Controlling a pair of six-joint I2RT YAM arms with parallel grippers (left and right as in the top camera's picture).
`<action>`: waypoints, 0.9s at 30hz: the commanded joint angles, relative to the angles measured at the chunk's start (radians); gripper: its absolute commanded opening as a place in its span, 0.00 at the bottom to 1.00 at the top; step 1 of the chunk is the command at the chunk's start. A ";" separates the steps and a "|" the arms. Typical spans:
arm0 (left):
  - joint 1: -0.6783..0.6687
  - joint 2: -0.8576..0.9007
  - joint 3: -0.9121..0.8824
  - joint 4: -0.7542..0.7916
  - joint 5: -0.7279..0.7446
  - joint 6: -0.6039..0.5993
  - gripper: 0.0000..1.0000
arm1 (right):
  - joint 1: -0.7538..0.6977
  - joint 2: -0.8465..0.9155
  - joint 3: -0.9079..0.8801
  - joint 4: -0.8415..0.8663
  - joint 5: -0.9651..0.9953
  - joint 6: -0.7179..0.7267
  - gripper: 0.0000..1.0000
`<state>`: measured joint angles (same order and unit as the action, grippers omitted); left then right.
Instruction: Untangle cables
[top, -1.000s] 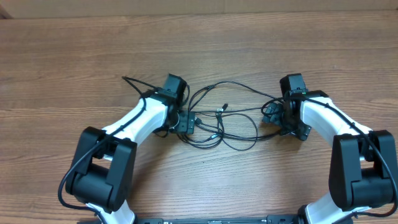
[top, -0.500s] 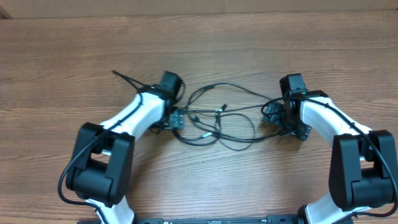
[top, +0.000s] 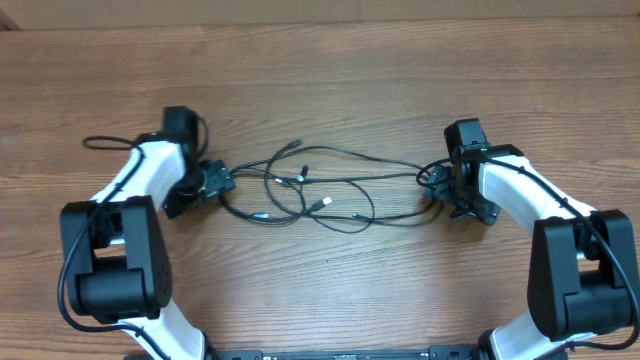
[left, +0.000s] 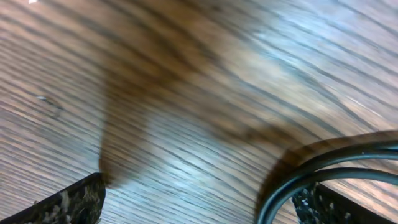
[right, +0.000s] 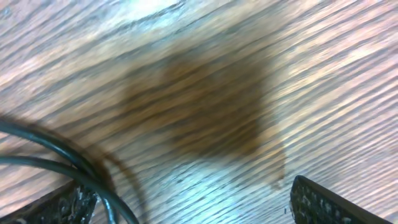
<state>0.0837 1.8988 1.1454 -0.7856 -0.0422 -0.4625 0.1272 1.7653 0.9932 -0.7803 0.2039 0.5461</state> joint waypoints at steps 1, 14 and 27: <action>0.029 0.109 -0.079 -0.010 -0.109 -0.017 0.95 | -0.011 0.045 -0.039 -0.019 0.167 0.007 0.96; 0.020 0.109 -0.079 -0.005 -0.106 -0.017 0.96 | -0.011 0.045 -0.039 0.093 0.270 0.052 1.00; 0.011 0.109 -0.079 0.019 0.002 0.003 0.96 | -0.004 0.045 -0.039 0.244 -0.665 -0.388 1.00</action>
<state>0.0959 1.8996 1.1435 -0.7773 -0.0299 -0.4652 0.1120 1.7752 0.9783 -0.5171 -0.0170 0.3107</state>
